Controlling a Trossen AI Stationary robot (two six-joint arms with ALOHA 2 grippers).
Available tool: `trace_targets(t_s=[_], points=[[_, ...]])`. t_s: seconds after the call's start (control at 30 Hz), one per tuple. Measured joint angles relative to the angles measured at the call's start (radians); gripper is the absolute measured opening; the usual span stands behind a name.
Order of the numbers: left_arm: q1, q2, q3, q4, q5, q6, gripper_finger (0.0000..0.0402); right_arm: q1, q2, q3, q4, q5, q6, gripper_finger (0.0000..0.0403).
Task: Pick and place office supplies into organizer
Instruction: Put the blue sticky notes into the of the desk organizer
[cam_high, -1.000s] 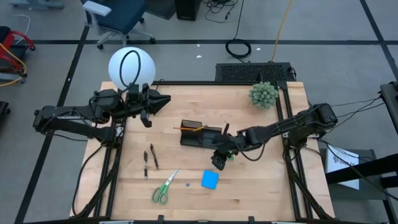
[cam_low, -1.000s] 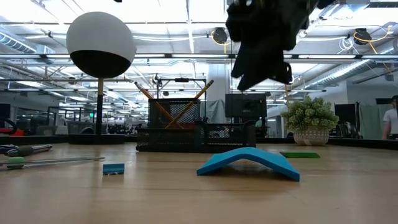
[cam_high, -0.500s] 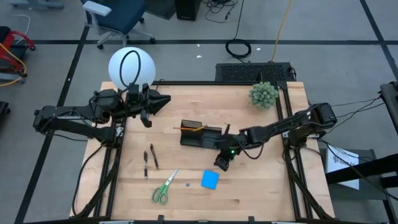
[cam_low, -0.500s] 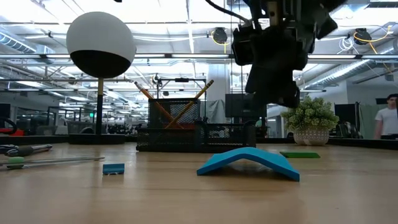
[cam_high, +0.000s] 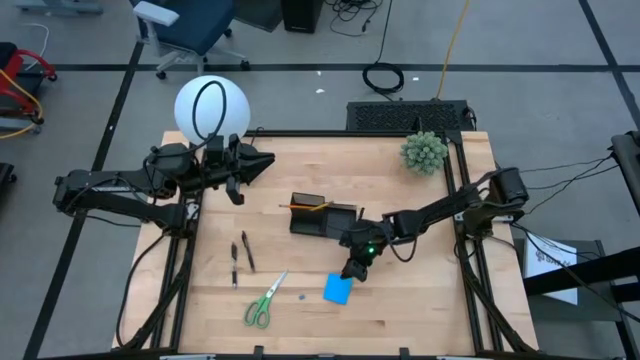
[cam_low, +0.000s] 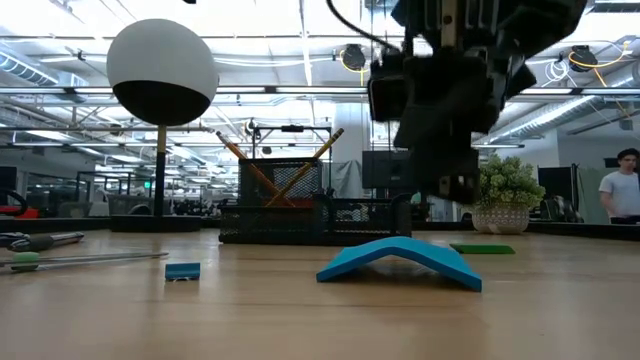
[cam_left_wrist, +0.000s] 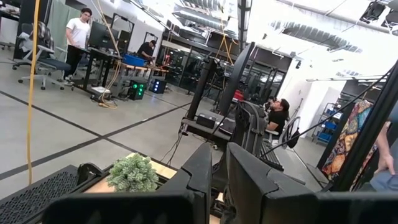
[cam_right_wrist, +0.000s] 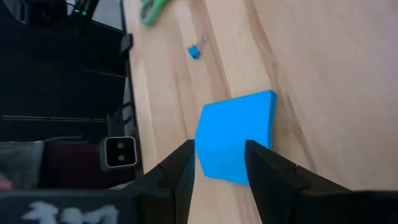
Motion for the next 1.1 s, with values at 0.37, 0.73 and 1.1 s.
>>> trace_targets(t_s=[0.37, 0.73, 1.1], points=[[0.000, 0.000, 0.000, 0.000, 0.000, 0.000, 0.0047, 0.009, 0.124, 0.000, 0.131, -0.095, 0.047, 0.0132], [0.000, 0.000, 0.000, 0.000, 0.000, 0.000, 0.0047, 0.006, 0.122, 0.001, 0.134, -0.069, 0.034, 0.0132], [0.000, 0.000, 0.000, 0.000, 0.000, 0.000, 0.0047, -0.032, 0.049, 0.001, 0.009, 0.042, -0.067, 0.0132]])
